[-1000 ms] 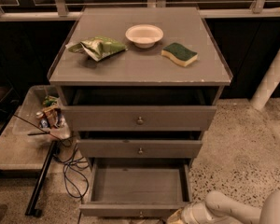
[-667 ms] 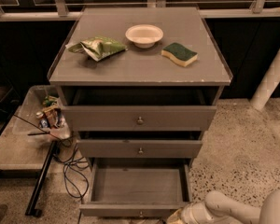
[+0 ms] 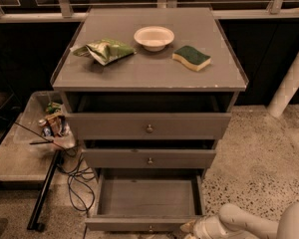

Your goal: Close bottom drawer

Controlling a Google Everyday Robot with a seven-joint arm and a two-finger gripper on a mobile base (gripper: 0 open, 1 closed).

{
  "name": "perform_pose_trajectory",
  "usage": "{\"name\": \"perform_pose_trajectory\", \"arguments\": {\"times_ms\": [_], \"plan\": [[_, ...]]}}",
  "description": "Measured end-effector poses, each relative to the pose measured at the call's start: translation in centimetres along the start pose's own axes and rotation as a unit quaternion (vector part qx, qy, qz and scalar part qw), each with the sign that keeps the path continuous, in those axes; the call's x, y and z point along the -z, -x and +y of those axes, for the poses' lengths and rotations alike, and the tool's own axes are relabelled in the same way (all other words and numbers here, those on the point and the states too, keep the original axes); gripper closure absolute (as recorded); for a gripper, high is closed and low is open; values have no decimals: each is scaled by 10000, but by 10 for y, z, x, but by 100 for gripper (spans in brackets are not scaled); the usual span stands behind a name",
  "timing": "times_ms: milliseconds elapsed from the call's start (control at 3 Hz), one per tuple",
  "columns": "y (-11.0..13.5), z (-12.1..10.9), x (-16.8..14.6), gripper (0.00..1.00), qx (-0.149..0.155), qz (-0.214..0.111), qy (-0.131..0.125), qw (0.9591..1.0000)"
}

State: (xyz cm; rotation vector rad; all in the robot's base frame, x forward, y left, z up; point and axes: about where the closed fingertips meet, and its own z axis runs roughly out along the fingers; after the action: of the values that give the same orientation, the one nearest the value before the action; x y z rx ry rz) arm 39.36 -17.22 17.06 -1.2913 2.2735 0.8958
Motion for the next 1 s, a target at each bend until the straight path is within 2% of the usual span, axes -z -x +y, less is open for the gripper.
{"name": "perform_pose_trajectory", "arguments": {"times_ms": [333, 667, 1000], "plan": [[14, -16, -7, 0, 111, -51, -131, 9998], [13, -14, -8, 0, 111, -51, -131, 9998], [47, -51, -13, 18, 296, -23, -334, 9990]]}}
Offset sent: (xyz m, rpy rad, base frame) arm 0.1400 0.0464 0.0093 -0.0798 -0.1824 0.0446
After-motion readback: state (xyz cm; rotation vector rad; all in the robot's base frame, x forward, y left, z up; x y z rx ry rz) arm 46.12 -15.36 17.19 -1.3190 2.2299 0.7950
